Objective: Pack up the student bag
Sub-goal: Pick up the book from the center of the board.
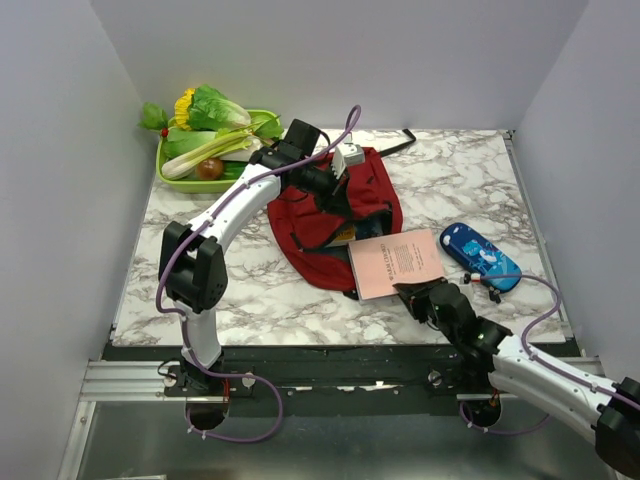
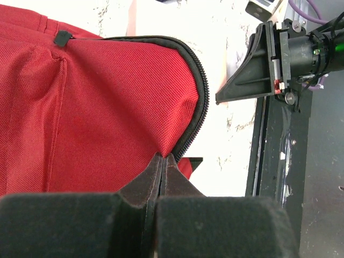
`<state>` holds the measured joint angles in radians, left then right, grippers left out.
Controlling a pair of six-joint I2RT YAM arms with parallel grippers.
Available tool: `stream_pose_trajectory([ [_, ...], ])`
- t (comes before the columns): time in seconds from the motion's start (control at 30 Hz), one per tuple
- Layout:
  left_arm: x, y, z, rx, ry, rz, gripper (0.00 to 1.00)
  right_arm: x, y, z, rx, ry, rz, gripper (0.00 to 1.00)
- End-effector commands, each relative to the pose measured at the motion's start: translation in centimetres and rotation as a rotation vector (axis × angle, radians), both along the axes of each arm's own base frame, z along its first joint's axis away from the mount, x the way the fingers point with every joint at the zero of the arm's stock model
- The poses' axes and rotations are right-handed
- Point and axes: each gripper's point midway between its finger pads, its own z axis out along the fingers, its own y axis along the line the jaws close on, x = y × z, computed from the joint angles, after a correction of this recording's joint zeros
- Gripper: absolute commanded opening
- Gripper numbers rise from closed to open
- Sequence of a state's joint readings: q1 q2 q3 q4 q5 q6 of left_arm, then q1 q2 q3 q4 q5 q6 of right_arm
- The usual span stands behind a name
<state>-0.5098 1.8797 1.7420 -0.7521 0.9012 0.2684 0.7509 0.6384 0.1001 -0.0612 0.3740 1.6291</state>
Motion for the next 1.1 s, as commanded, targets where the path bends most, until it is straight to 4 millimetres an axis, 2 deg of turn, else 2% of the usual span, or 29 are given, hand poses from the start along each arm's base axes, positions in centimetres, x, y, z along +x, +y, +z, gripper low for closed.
stream_pose_trajectory([
  [0.0, -0.2, -0.7, 1.3, -0.030, 0.002, -0.024, 0.00, 0.8, 1.6, 3.6, 0.087, -0.154, 0.062, 0.31],
  [0.13, -0.2, -0.9, 1.3, -0.028, 0.005, -0.025, 0.00, 0.8, 2.1, 4.8, 0.101, -0.207, 0.096, 0.13],
  [0.43, -0.2, -1.1, 1.5, -0.027, 0.005, -0.025, 0.00, 0.4, 2.9, 8.3, 0.103, -0.306, 0.169, 0.01],
  [0.6, -0.2, -1.1, 1.4, -0.029, 0.013, -0.023, 0.00, -0.1, 2.4, 11.2, 0.184, -0.399, 0.159, 0.01],
  [0.73, -0.1, -1.2, 1.3, -0.033, 0.020, -0.018, 0.00, -0.7, 2.3, 12.2, 0.203, -0.406, 0.172, 0.01],
  [0.87, 0.0, -1.4, 1.6, -0.041, 0.018, -0.014, 0.00, -1.0, 2.4, 11.5, 0.216, -0.377, 0.181, 0.01],
  [0.9, 0.0, -1.4, 1.7, -0.043, 0.017, -0.014, 0.00, -0.8, 2.5, 11.9, 0.238, -0.393, 0.178, 0.01],
  [0.97, 0.1, -1.5, 1.9, -0.046, 0.015, -0.014, 0.00, -0.6, 2.8, 11.0, 0.240, -0.376, 0.172, 0.01],
  [1.0, 0.0, -1.5, 1.9, -0.045, 0.016, -0.014, 0.00, -0.4, 3.0, 12.0, 0.272, -0.410, 0.169, 0.01],
  [1.07, 0.1, -1.5, 2.0, -0.046, 0.015, -0.014, 0.00, -0.2, 3.4, 12.4, 0.298, -0.432, 0.178, 0.01],
])
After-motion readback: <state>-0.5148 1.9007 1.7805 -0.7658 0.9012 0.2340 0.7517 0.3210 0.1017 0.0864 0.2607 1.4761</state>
